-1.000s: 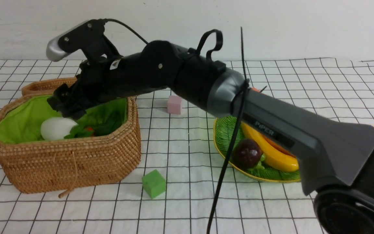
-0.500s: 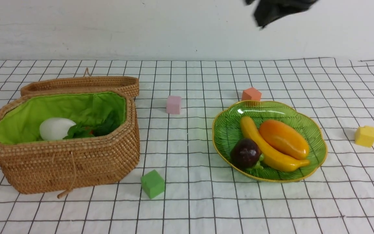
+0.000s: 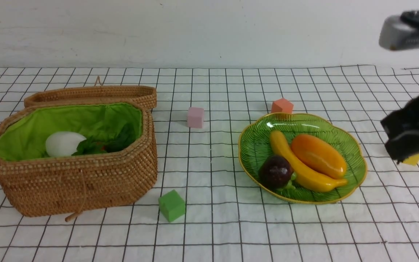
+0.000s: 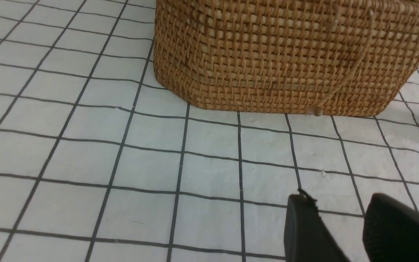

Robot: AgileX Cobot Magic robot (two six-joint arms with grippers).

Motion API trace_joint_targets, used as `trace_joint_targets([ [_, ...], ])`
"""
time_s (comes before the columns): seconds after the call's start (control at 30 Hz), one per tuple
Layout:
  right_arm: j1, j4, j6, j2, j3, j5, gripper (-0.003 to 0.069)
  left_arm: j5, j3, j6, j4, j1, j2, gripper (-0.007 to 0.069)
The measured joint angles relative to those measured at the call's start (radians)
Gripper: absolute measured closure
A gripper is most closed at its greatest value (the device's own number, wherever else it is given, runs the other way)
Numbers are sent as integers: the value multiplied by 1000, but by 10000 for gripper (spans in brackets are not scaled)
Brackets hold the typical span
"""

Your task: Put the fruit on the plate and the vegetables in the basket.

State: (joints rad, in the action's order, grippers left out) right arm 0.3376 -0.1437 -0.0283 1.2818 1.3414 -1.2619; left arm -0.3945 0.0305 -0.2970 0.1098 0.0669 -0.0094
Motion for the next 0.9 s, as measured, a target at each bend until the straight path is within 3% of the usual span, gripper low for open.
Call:
trace_joint_targets([
  [0.37,-2,-1,0,-11,-34,8,662,0,0,0,0,0,0,386],
  [0.47,-32,33,-47,-74,-45,18,661,0,0,0,0,0,0,386],
  [0.6,-130,67,-85,-237,-115,142,659,0,0,0,0,0,0,386],
  [0.7,-242,72,-78,-449,-259,332,659,0,0,0,0,0,0,386],
  [0.83,-391,72,-64,-813,-610,601,656,0,0,0,0,0,0,386],
  [0.9,-413,72,-61,-887,-689,644,655,0,0,0,0,0,0,386],
])
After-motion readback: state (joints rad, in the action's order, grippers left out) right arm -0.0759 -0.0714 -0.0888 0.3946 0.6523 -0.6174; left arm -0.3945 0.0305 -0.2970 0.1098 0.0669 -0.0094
